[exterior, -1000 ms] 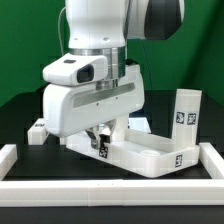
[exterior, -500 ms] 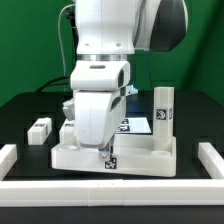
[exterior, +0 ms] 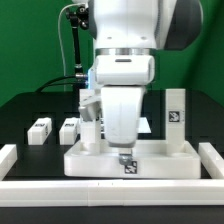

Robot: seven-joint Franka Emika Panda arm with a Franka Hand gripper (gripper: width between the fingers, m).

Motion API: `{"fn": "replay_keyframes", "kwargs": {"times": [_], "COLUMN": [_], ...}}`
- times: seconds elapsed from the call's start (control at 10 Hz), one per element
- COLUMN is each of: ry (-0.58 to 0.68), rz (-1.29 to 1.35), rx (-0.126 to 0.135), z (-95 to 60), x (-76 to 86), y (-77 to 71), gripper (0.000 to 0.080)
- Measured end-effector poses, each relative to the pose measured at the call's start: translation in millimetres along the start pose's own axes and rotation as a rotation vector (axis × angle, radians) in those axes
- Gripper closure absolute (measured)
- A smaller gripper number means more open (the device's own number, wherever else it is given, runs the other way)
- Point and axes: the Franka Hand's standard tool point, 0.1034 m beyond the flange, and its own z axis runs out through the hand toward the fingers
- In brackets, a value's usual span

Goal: Assemble desk

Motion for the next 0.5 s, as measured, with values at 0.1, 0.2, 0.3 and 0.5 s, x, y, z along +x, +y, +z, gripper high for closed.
{"fn": "replay_keyframes", "kwargs": {"times": [0.1, 0.2, 0.3, 0.5], "ry": [0.017, 0.022, 0.021, 0.020], "rz": [-0.021, -0.027, -0.021, -0.017], "rx": [-0.047, -0.049, -0.048, -0.047], "z": [3.3, 6.6, 6.7, 7.3], "x": [14.0, 19.7, 17.1, 16.2], "y": [6.4, 4.5, 4.6, 4.3], "gripper": [0.0738, 0.0738, 0.0738, 0.0738]}}
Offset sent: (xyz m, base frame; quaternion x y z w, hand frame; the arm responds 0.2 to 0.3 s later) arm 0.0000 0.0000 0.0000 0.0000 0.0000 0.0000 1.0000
